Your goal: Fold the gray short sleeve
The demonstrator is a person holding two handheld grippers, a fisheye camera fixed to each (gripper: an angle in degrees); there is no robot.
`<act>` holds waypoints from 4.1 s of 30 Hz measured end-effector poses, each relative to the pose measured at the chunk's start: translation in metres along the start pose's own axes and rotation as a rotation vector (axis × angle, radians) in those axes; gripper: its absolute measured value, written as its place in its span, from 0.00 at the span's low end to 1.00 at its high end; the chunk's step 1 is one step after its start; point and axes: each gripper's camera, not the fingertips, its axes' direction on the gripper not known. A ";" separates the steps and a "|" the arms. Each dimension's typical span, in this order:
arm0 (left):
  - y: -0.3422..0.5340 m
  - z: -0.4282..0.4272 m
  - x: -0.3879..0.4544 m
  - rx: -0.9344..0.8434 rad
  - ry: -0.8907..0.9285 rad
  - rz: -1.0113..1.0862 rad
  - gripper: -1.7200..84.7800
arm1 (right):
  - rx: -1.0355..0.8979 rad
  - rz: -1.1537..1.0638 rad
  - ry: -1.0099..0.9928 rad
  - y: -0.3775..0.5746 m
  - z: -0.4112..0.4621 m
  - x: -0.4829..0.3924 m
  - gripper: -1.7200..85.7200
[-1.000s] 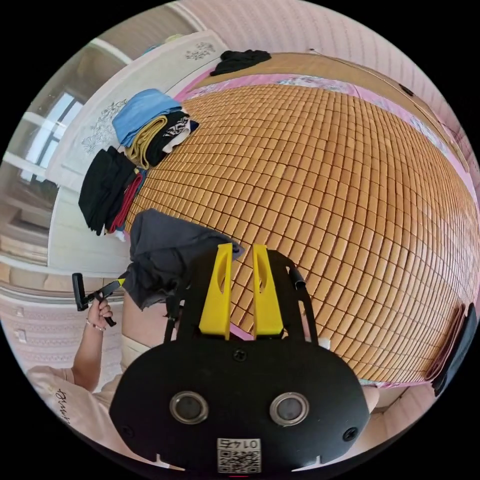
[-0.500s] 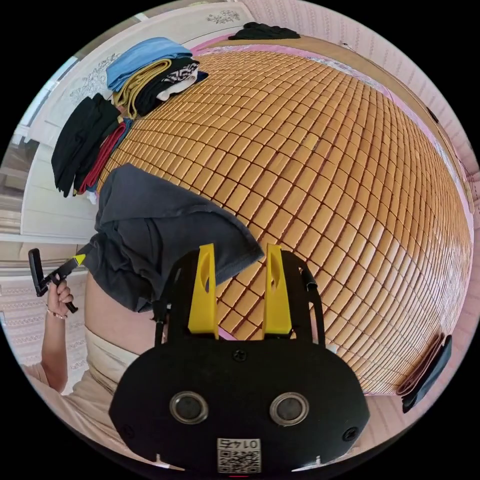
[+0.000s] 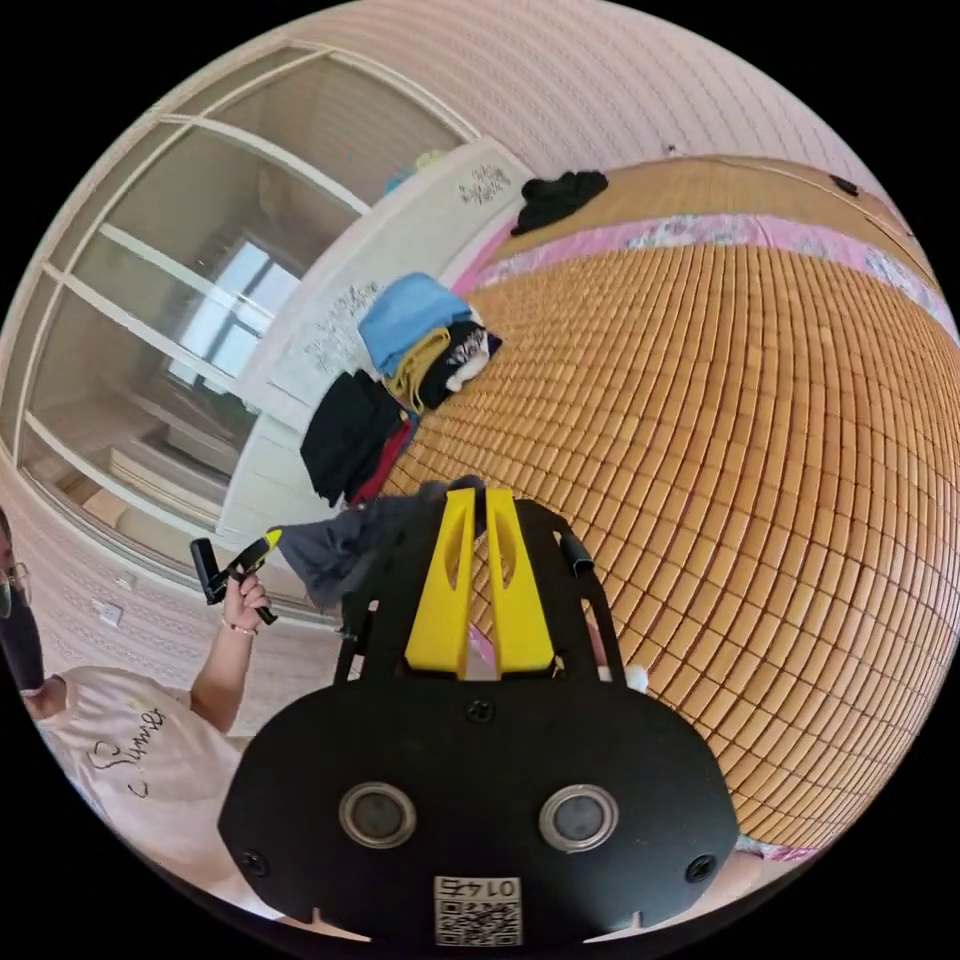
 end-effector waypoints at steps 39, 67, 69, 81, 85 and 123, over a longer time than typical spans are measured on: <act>-0.094 -0.169 0.331 0.248 0.073 0.505 0.01 | 0.656 -0.098 0.065 0.232 -0.367 0.083 0.02; -0.215 -0.156 0.458 0.328 0.267 0.621 0.01 | 0.405 0.003 -0.599 0.166 -0.156 0.193 0.03; -0.235 -0.134 0.464 0.305 0.202 0.612 0.01 | 0.450 0.014 -0.533 0.146 -0.183 0.204 0.03; -0.309 -0.063 0.497 0.375 0.259 0.566 0.01 | 0.833 -0.394 0.065 0.036 -0.393 0.093 0.03; -0.261 0.001 0.470 0.168 0.310 0.589 0.01 | 0.695 -0.351 0.193 0.083 -0.353 0.124 0.03; -0.078 0.257 0.457 -0.699 -0.265 0.578 0.01 | 0.190 0.398 0.129 0.221 -0.168 0.235 0.03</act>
